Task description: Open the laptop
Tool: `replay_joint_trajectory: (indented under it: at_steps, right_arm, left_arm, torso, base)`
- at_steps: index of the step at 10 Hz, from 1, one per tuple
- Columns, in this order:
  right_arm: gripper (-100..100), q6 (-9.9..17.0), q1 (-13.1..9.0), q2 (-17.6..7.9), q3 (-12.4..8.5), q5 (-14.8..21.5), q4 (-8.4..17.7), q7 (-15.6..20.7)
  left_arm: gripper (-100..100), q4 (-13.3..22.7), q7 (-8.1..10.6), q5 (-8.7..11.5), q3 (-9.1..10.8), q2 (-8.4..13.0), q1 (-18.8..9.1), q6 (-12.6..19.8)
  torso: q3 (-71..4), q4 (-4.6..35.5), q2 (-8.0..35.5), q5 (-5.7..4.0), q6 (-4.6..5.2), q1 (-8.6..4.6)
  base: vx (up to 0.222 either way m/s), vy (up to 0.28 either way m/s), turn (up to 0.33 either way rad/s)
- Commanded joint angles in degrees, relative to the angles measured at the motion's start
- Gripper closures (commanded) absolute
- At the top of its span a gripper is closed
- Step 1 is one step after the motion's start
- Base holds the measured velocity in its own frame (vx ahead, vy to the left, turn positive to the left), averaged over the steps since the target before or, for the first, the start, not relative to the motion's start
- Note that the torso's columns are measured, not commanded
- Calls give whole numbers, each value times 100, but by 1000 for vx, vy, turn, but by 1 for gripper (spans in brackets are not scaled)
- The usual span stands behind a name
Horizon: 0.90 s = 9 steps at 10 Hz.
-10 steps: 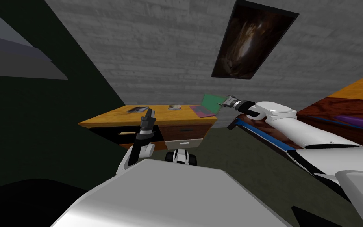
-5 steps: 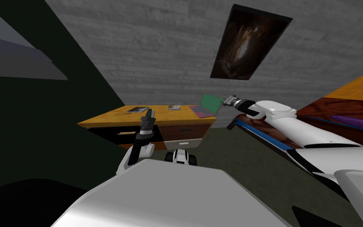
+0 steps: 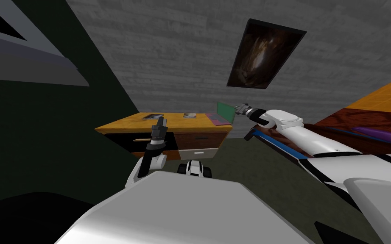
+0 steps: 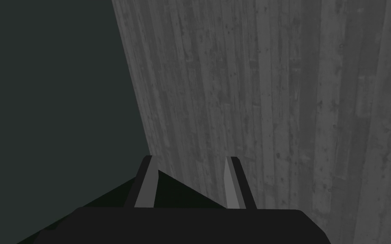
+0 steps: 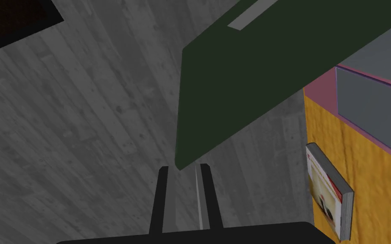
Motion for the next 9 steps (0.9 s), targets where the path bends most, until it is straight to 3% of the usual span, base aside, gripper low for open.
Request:
replay_joint_trajectory:
  at_steps: [1, 4, 5, 9]
  right_arm:
    - [100, 141, 78, 150, 2, 142, -49, 364]
    - [100, 452, 104, 361, 12, 410, -238, 865]
    - [100, 347, 65, 334, -45, 345, -198, 768]
    - [100, 936, 259, 729, 72, 846, -505, 1514]
  left_arm:
    - [0, 0, 0, 0, 0, 0, 0, 0]
    - [0, 0, 0, 0, 0, 0, 0, 0]
    - [0, 0, 0, 0, 0, 0, 0, 0]
    - [0, 0, 0, 0, 1, 1, 0, 0]
  torso:
    - [2, 4, 1, -4, 15, -15]
    - [16, 12, 24, -5, 20, -19]
    - [17, 11, 24, -1, 15, -10]
    - [12, 5, 16, 6, 0, 12]
  base:
    - [-35, 14, 22]
    - [-52, 15, 3]
    - [-37, 13, 17]
    - [-30, -20, 26]
